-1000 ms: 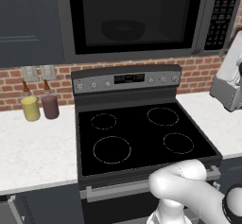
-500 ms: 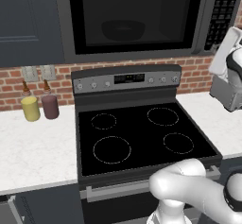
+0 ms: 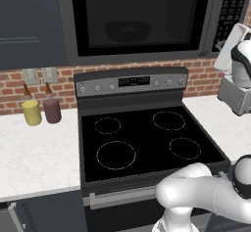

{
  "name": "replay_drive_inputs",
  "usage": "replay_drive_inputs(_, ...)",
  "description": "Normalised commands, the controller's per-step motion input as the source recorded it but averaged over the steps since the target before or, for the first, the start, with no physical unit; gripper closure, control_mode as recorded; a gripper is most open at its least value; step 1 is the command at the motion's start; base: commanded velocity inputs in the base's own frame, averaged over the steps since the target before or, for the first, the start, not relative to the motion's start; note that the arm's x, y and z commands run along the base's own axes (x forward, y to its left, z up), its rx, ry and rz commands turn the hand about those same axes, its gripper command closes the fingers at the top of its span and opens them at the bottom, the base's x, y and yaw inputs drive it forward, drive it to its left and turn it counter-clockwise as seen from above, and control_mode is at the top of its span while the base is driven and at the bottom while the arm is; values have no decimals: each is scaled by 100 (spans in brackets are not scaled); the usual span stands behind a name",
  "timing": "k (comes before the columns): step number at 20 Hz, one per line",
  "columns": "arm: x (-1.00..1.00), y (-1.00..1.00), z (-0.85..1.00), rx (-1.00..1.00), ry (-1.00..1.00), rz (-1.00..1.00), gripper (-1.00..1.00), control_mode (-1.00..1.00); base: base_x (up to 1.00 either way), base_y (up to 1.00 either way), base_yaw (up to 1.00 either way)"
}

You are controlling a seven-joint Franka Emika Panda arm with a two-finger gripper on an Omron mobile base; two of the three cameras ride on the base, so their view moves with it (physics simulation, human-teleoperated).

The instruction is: Open the microwave, place the bowl with waffle inside the microwave, then close the microwave door and turn it on.

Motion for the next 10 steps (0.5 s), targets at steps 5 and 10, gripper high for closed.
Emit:
replay_drive_inputs(5, 50, -7, -26, 0, 0, -2, 100, -100, 0, 0, 0)
replay_drive_inputs(10, 55, -6, -34, 0, 0, -1, 100, -100, 0, 0, 0)
